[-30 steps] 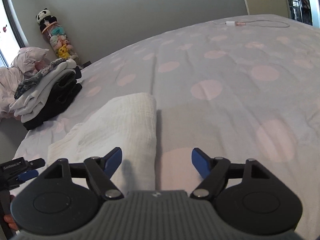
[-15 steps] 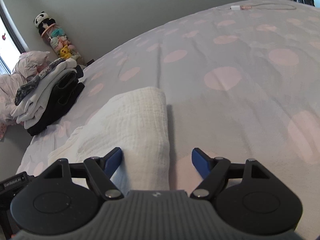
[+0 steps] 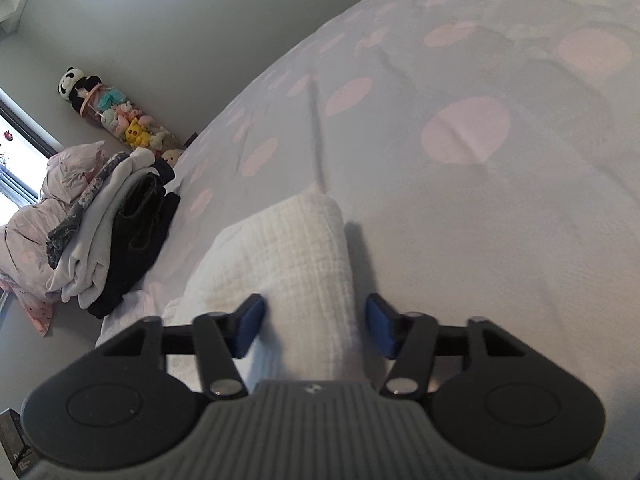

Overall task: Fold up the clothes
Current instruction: 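Grasp the white shirt end with the left gripper while the right gripper grasps beside it, then lift the shirt end with both grippers and fold it over the shirt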

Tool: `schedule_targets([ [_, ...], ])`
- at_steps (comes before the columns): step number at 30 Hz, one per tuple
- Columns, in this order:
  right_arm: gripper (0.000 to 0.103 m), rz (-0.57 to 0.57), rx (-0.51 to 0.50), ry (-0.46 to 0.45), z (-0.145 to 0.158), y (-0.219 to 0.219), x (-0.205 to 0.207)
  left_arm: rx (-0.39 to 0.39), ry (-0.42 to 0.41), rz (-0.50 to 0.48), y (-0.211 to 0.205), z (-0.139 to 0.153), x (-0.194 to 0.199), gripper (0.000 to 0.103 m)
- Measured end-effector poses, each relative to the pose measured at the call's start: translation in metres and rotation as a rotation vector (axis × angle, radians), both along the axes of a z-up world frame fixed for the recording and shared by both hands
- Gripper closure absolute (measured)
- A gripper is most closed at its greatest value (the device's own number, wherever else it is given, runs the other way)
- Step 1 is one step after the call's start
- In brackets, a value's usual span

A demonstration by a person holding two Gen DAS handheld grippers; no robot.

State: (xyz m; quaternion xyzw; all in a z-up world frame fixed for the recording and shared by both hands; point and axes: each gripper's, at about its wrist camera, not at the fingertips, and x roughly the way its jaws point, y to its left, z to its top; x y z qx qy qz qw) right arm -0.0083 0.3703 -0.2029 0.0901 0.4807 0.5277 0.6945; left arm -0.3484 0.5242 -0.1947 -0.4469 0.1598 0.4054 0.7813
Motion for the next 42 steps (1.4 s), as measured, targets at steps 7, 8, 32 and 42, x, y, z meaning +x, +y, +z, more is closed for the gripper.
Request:
schedule_targets([
  [7,0.082,0.03,-0.036,-0.173,0.015,0.007,-0.025,0.058,0.06,-0.04,-0.007,0.008,0.007,0.085],
  [8,0.083,0.03,-0.033,-0.2,0.021,0.006,-0.028,0.061,0.055,-0.04,-0.007,0.009,0.007,0.086],
  [32,0.085,0.184,0.288,-0.64,0.184,-0.046,-0.168,0.445,-0.195,0.181,-0.073,0.129,-0.087,0.088],
  [42,0.087,0.294,0.406,-0.556,0.209,-0.027,-0.231,0.587,-0.083,0.257,-0.079,0.187,-0.168,0.088],
])
